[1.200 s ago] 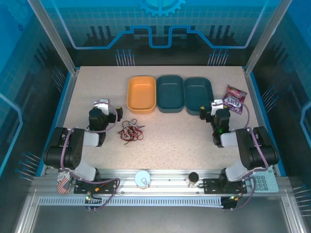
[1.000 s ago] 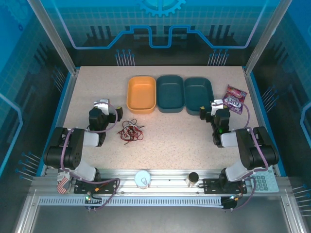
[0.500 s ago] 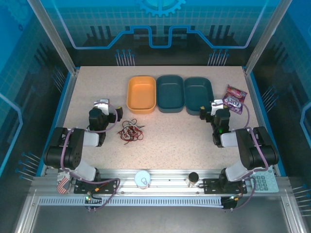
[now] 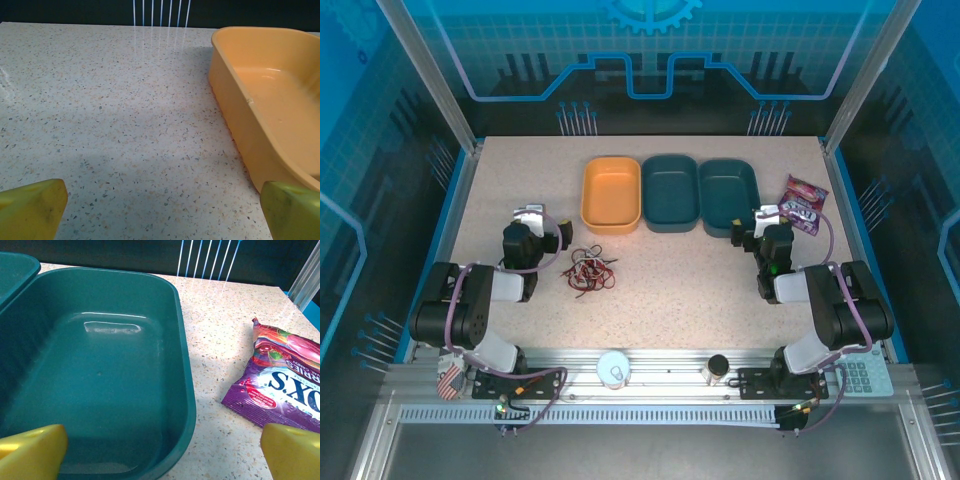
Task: Untangle the cables
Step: Move the cables to the center of the table.
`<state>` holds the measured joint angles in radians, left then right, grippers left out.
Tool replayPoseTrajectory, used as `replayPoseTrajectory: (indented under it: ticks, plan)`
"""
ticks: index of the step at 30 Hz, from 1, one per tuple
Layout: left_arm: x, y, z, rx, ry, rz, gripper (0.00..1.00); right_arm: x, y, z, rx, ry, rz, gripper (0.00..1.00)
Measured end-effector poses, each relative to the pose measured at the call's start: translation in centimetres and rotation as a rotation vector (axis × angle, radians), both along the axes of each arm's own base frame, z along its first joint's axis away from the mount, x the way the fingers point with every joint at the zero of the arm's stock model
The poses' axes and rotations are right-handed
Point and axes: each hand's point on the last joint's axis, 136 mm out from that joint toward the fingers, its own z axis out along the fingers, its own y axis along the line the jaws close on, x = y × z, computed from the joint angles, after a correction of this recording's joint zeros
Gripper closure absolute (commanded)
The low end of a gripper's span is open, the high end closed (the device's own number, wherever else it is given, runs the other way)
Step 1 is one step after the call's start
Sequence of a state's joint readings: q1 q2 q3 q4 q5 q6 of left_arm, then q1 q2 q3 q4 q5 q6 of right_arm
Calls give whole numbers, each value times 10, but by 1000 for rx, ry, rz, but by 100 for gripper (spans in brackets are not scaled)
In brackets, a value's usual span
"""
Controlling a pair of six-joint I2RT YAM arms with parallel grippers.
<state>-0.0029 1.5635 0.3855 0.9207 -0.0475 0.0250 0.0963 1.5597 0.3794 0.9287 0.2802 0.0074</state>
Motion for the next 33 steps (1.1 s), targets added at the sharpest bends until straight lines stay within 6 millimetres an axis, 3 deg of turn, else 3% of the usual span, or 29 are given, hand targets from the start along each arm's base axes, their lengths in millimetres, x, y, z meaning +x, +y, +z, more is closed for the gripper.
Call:
replayPoseTrajectory:
  ticks: [13,21,25,29,33]
  plan:
    - [-2,1,6,0,-13,5,1,0,3,5,7,-10,19,0]
    - [-15,9,57,-13,-115,58,1,-7,2,23,-5,-26,-4,0]
    - [-27,16,87,-40,-171,105,1,-14,2,51,-13,-51,-29,0]
    - [-39,20,117,-137,-186,155,1,-20,5,99,24,-97,-63,0]
    - [-41,9,147,-248,-177,118,1,-33,18,139,88,-104,-76,0]
